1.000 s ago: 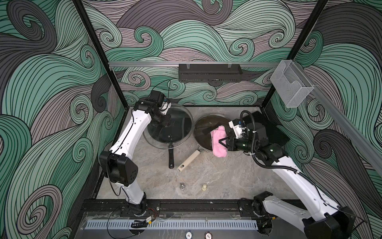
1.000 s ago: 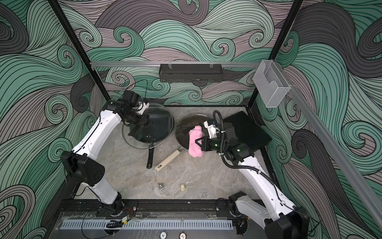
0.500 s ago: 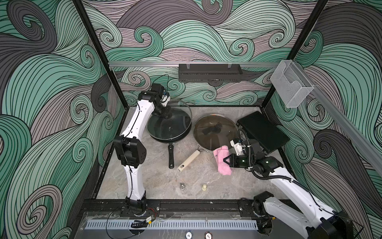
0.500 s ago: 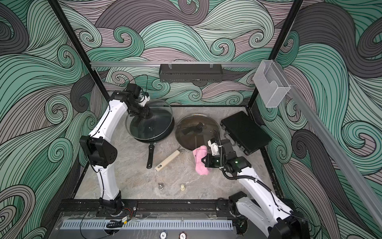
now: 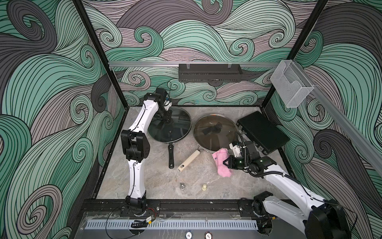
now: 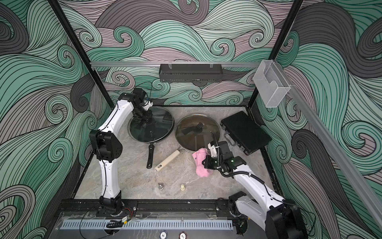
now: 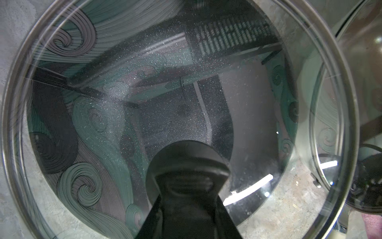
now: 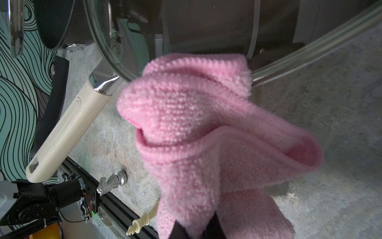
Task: Wipe the pot lid with a cloth
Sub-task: Place the pot lid on the cooking pot.
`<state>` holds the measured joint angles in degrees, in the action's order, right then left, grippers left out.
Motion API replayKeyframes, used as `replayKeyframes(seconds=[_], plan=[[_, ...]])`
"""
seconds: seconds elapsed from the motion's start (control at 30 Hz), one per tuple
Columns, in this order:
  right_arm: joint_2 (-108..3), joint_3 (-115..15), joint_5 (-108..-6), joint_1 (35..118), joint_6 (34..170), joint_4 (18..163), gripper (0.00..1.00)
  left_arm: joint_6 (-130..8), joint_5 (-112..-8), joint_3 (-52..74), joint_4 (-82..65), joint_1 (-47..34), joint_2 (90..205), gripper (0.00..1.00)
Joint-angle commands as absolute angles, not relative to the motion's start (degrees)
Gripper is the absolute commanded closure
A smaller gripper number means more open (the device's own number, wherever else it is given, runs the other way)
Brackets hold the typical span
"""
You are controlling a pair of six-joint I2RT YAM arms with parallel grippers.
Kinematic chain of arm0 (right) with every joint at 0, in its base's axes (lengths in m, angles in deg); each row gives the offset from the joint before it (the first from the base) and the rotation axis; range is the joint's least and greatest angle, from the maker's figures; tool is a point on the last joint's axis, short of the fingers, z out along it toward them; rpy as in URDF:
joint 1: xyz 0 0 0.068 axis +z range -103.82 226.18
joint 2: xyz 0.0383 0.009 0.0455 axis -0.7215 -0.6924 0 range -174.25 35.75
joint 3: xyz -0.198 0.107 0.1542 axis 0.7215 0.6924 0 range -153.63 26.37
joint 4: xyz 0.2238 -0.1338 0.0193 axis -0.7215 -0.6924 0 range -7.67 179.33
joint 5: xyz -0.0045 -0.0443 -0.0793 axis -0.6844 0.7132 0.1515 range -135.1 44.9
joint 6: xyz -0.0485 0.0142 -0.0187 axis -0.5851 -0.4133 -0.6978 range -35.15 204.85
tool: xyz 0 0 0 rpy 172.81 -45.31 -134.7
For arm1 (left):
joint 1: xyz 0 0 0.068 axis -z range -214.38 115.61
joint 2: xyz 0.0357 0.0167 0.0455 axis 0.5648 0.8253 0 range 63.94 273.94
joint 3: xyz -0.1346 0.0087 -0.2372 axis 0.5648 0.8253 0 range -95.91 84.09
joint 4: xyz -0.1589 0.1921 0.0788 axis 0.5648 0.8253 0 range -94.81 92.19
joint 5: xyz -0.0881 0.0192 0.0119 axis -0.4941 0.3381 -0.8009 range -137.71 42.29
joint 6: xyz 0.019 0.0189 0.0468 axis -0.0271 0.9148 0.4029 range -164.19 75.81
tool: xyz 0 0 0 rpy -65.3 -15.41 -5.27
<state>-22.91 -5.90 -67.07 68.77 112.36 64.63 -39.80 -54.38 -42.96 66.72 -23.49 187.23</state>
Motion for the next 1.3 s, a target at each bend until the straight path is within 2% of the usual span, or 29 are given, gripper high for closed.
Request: replayKeyframes(seconds=[0.0, 0.5, 1.27], plan=[[-23.1, -4.7, -66.8, 68.6, 113.6, 66.6, 1.0, -39.3, -54.9, -47.6, 65.5, -23.3, 186.3, 1.0], [-22.7, -1.6, -67.1, 68.6, 115.7, 68.5, 1.0, -39.1, -51.2, -53.9, 68.1, -21.7, 191.9, 1.0], [-23.7, -1.1, -67.9, 68.7, 116.5, 71.0, 1.0, -38.3, -48.0, -51.9, 66.9, -20.5, 193.2, 1.0]])
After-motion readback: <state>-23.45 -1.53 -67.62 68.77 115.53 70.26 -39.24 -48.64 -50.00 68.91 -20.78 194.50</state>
